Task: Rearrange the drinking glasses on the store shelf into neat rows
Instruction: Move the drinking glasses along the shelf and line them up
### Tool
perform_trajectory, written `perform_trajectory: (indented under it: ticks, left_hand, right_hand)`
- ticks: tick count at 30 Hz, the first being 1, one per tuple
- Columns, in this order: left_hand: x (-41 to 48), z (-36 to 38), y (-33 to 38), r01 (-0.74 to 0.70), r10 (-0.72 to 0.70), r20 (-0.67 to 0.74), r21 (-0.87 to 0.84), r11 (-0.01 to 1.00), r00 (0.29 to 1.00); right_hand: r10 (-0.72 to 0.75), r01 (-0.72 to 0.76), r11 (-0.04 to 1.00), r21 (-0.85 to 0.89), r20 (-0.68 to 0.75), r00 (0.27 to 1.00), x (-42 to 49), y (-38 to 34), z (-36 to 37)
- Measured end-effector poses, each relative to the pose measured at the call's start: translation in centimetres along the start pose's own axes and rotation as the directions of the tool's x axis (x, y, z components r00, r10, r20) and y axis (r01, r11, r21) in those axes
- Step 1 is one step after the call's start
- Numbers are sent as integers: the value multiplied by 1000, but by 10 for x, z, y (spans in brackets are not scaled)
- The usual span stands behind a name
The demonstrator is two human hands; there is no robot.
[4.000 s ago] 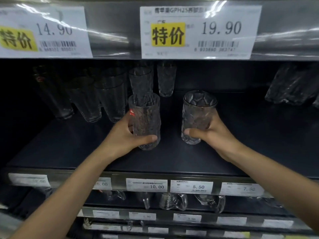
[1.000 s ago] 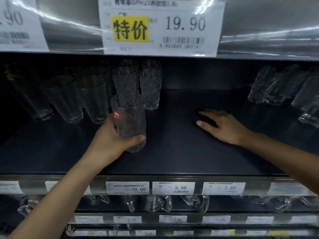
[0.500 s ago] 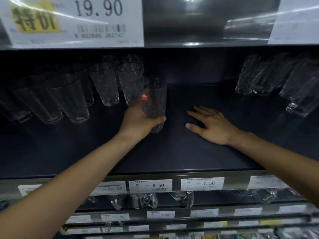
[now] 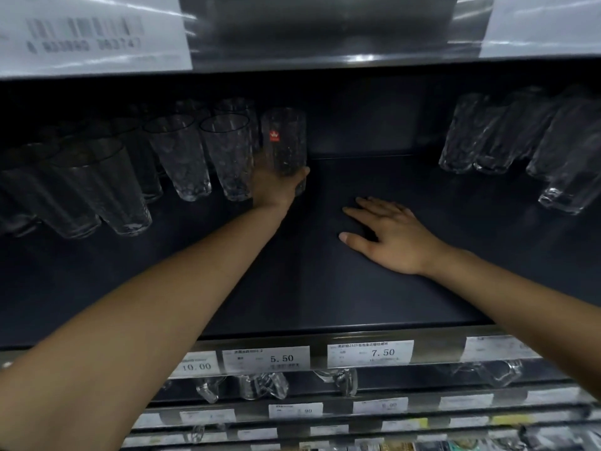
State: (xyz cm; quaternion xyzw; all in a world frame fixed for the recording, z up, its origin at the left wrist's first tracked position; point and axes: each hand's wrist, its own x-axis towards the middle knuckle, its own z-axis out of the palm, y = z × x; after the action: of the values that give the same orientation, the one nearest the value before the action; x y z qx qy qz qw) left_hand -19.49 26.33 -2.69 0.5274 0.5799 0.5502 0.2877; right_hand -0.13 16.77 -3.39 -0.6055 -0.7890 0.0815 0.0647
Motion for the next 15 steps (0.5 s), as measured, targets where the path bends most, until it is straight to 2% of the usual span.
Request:
perform_trajectory:
  ticks: [6,15]
  left_hand:
    - [18,18,-3,23,-25,-32,-48,999,999]
    - [37,30,0,80,-80,-96,-5,997,992]
  right_hand:
    - [-3,3,1000,3,-5,1000,0,1,1]
    - [-6,6,1000,12,-2,1000,-1,0,0]
